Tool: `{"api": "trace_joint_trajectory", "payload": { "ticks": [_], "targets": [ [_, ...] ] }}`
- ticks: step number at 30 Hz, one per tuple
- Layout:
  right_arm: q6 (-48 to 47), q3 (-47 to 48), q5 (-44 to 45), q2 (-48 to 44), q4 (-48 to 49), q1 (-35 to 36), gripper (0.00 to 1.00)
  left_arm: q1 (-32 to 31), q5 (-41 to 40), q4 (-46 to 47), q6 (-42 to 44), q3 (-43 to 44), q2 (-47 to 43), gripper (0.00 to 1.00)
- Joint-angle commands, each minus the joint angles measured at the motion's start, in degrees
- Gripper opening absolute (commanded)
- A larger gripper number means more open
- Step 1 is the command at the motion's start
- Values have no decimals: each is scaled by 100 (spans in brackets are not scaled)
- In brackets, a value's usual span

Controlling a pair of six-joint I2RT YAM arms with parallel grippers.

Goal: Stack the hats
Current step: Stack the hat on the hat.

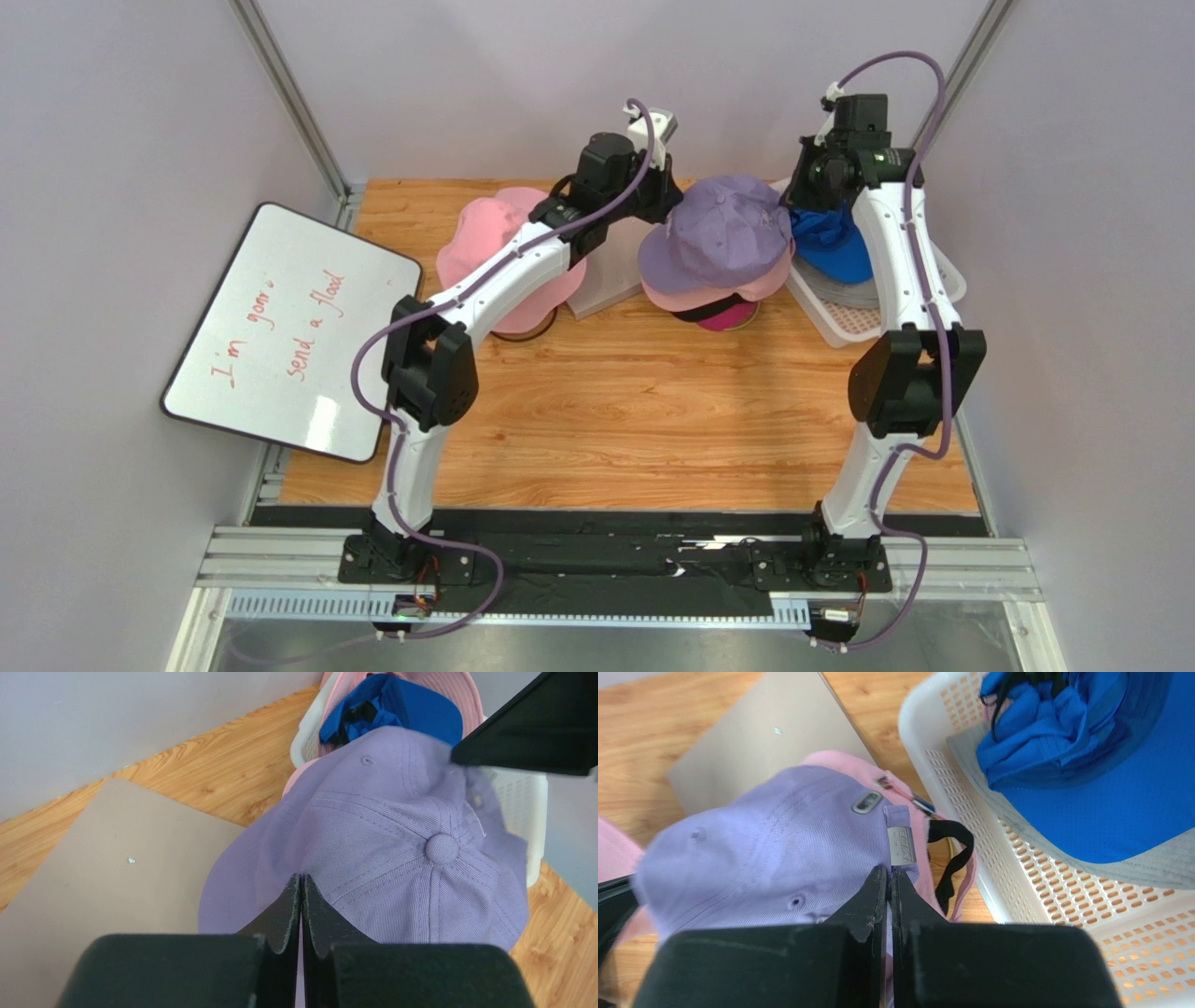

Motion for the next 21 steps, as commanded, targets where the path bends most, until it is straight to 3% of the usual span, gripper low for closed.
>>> {"api": "trace_joint_trajectory", "payload": {
  "ticks": [1,10,21],
  "targets": [
    [-118,-33,493,293,-73,-32,0,41,-51,-47,-92,468,230,0],
    [-118,-604,608,338,76,-85,0,41,-51,-276,-75,899,704,0],
    [-100,-1606,696,-74,357,-129,0,-29,142,225,-250,83,328,0]
  ]
}}
